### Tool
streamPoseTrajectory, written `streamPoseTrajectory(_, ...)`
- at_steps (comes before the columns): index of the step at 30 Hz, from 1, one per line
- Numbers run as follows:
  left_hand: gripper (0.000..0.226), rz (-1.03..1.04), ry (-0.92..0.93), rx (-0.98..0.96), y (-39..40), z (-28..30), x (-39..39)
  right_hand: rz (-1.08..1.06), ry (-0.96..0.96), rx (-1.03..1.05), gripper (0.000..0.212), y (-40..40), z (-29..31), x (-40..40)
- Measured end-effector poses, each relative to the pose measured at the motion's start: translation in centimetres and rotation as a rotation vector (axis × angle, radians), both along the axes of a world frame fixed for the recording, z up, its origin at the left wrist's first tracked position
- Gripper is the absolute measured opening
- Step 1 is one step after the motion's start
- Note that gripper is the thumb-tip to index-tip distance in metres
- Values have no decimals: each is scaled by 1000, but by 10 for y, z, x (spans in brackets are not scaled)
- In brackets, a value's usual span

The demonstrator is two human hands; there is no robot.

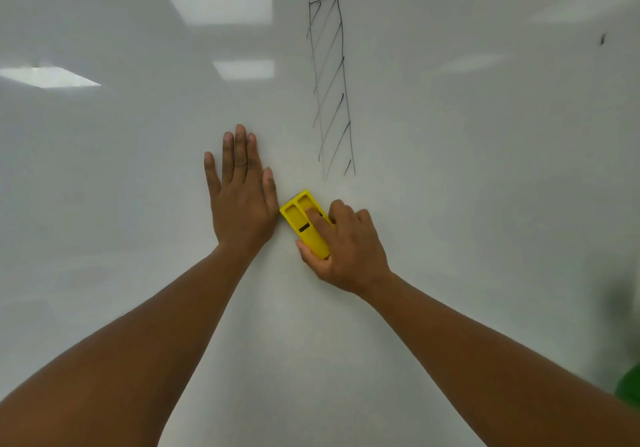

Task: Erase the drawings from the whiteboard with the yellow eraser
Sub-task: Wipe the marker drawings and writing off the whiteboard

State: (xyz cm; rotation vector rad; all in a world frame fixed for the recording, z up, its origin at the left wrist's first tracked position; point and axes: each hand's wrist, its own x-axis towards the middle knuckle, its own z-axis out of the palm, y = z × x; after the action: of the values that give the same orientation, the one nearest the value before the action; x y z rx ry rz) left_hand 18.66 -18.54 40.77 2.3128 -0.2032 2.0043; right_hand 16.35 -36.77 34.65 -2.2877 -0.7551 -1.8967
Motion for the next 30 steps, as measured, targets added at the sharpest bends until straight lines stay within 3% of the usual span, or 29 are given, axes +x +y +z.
streamPoseTrajectory(4,58,8,8,-2,0,-1,0,-62,-20,60,52,-19,9,3)
streamPoseTrajectory(9,58,23,26,-7,-1,-1,1,-146,119,663,51,-44,33,-1)
streamPoseTrajectory(12,58,23,37,-17,-1,-1,1,-125,161,816,50,-42,44,-3)
streamPoseTrajectory(15,58,22,36,-16,-1,-1,0,-97,153,763,51,-29,47,-6)
streamPoseTrajectory(20,58,11,21,-14,-2,-2,0,37,90,249,53,-2,43,-10)
streamPoseTrajectory(23,57,4,17,-8,0,-2,-1,-11,25,86,51,-4,44,-7)
streamPoseTrajectory(26,57,14,14,1,1,-2,-2,-75,-11,123,51,-16,47,-1)
streamPoseTrajectory(30,58,21,35,-8,0,-3,-2,-122,70,452,52,-32,57,0)
